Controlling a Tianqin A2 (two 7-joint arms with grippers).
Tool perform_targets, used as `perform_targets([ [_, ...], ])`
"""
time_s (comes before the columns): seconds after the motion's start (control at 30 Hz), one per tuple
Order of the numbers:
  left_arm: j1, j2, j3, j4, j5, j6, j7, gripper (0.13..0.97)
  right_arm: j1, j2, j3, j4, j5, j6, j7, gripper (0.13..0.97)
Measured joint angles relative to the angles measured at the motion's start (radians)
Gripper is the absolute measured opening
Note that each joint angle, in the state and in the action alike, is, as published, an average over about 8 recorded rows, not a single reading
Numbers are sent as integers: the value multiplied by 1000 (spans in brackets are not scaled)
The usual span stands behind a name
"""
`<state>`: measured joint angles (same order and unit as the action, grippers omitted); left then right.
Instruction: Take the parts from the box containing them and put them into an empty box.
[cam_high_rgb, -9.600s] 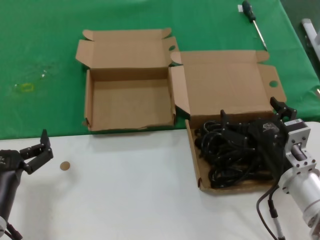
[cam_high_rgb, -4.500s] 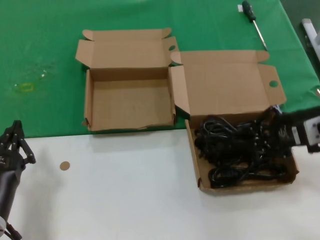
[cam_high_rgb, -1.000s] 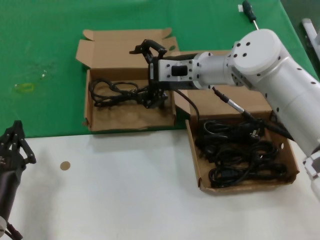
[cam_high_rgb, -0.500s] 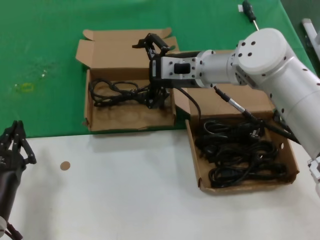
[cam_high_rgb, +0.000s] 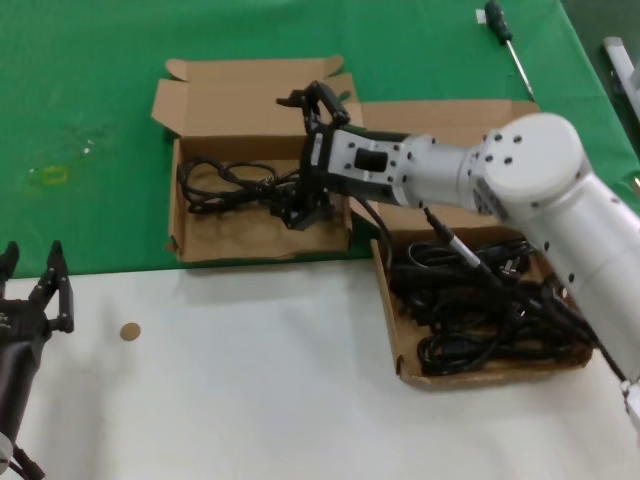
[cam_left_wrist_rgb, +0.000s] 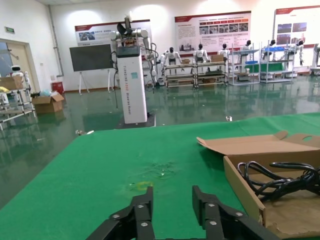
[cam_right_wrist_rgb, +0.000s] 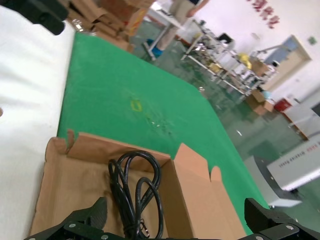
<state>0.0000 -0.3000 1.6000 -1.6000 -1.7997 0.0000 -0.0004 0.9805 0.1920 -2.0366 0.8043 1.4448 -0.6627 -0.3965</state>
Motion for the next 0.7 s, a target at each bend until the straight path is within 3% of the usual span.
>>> perform_targets([
  [0.1, 0, 0, 0, 0, 0, 0, 0, 259, -45, 5, 20, 36, 16, 30, 18, 966],
  [0.4, 0, 0, 0, 0, 0, 0, 0, 419, -180, 20, 80, 146, 65, 121, 72, 966],
  [0.7, 0, 0, 0, 0, 0, 0, 1, 642, -315, 35, 140, 255, 114, 212, 127, 966],
])
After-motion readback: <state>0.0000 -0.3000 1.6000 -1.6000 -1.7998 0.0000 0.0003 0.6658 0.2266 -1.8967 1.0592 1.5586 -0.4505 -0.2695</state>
